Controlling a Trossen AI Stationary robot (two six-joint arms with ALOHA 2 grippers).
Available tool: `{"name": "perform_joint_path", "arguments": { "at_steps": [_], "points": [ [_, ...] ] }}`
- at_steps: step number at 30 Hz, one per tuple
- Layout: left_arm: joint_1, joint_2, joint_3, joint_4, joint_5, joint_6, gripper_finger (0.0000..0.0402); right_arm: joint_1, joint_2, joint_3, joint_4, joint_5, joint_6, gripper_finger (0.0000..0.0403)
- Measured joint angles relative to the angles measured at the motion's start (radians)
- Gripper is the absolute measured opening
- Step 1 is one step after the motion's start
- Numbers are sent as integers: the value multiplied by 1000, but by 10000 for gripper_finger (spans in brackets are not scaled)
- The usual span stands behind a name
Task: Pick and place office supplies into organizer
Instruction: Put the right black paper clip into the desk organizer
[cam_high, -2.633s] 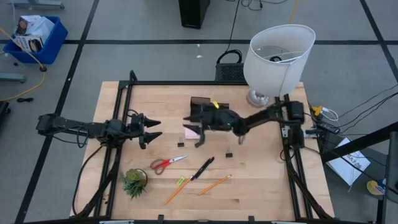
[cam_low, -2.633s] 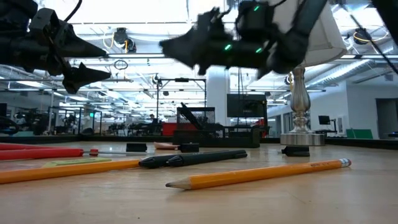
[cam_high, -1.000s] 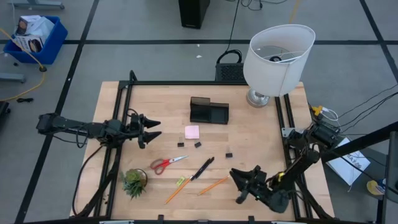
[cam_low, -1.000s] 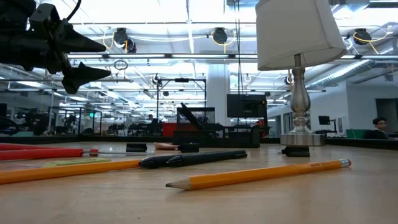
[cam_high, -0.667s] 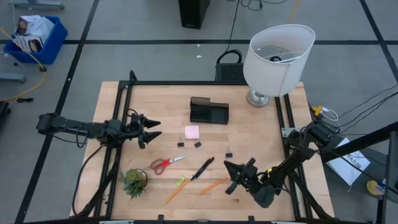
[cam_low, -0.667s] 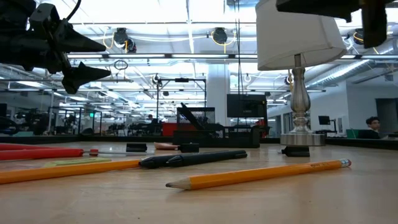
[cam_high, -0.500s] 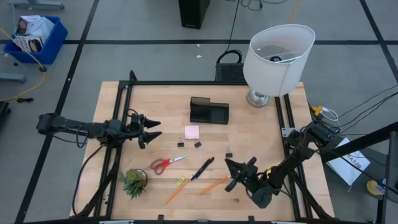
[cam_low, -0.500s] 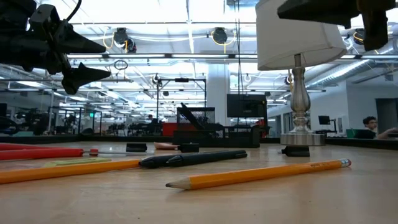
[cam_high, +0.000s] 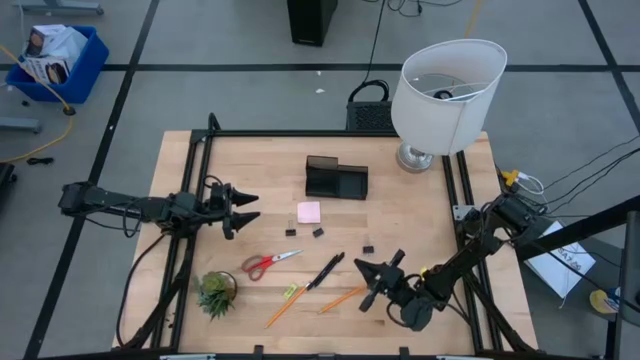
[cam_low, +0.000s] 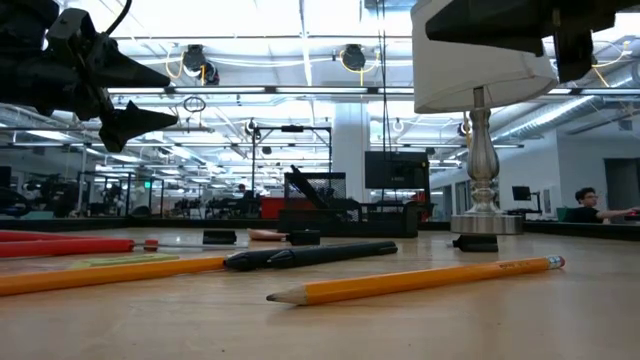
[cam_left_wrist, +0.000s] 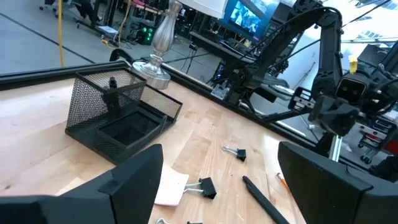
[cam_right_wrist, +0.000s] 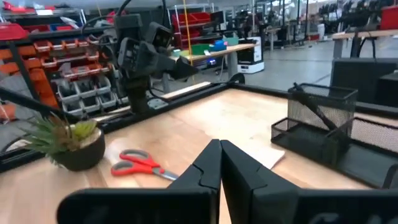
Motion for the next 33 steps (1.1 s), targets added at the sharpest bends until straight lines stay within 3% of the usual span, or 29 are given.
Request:
{"name": "perform_joint_path", "arguments": {
  "at_steps": [5,11,15,20,27,33],
  "points": [
    [0,0,0,2,-14,-7,324,7,0,0,42,0,-84,2],
    [0,0,0,2,-18,-6,324,12,-46,0,84,5,-297,3],
    [0,0,0,-1,-19,-3,324,19,-72,-1,96,-85,-402,1],
    [0,0,0,-1,-19,8,324,22,-80,0,166,-108,-423,3],
    [0,0,0,-1,-19,8,324,8,-80,0,163,-227,-215,19],
    [0,0,0,-1,-18,8,324,1,-80,-2,-94,-163,54,92]
  ]
}}
